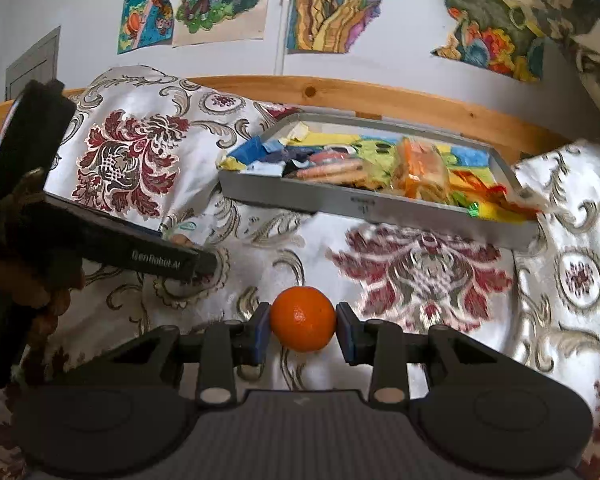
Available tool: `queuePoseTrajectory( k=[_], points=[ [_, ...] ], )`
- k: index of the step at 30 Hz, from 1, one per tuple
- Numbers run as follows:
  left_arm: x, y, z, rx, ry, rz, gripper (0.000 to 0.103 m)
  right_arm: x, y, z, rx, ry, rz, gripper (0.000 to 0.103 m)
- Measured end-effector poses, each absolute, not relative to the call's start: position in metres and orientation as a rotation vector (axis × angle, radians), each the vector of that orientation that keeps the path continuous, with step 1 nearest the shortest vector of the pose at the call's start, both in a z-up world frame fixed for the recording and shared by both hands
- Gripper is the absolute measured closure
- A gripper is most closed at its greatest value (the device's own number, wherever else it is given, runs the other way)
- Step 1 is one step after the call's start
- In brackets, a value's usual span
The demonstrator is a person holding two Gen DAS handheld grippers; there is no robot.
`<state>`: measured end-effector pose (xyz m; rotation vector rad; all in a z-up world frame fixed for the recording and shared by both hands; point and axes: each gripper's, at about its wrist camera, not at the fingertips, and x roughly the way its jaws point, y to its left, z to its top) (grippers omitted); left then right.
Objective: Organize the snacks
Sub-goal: 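Carry the tangerine in the right tool and biscuit in the left tool to the tray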
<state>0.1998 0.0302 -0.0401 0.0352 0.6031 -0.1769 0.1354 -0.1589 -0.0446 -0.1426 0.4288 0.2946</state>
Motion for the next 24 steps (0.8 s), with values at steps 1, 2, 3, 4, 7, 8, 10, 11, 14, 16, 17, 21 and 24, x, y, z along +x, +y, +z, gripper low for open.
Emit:
queuePoseTrajectory(
  k=[1,2,3,4,7,8,10,11,14,16,17,21,24],
  points=[
    [0.198,0.029,-0.039,0.038,0.600,-0.176,0.045,0.138,-0.157,-0.043,-0.149,0.421,0.298,0.064],
    [0.198,0.029,-0.039,0.036,0.598,-0.176,0.045,0.141,-0.154,-0.041,-0.154,0.414,0.302,0.064],
    [0.197,0.030,-0.038,0.027,0.595,-0.173,0.045,0.145,-0.152,-0.040,-0.157,0.410,0.305,0.064],
    [0.196,0.031,-0.037,0.014,0.590,-0.170,0.046,0.148,-0.150,-0.039,-0.157,0.409,0.307,0.064],
    [0.194,0.034,-0.032,-0.026,0.569,-0.163,0.046,0.154,-0.148,-0.036,-0.143,0.404,0.315,0.064],
    [0.193,0.035,-0.030,-0.036,0.557,-0.160,0.046,0.155,-0.147,-0.035,-0.144,0.401,0.319,0.064],
    [0.191,0.035,-0.024,-0.047,0.528,-0.150,0.046,0.157,-0.146,-0.034,-0.156,0.391,0.319,0.064],
    [0.191,0.035,-0.021,-0.049,0.514,-0.143,0.046,0.157,-0.145,-0.033,-0.161,0.381,0.319,0.064],
    [0.190,0.036,-0.012,-0.072,0.476,-0.130,0.046,0.160,-0.145,-0.029,-0.167,0.362,0.315,0.064],
    [0.193,0.038,-0.004,-0.085,0.455,-0.121,0.046,0.165,-0.146,-0.025,-0.174,0.351,0.308,0.064],
    [0.194,0.038,0.000,-0.089,0.446,-0.120,0.046,0.167,-0.147,-0.022,-0.173,0.343,0.301,0.064],
    [0.215,0.037,0.022,-0.118,0.417,-0.118,0.046,0.187,-0.153,-0.004,-0.167,0.312,0.298,0.064],
    [0.239,0.031,0.040,-0.090,0.384,-0.146,0.045,0.211,-0.156,0.013,-0.189,0.265,0.284,0.064]
  ],
)
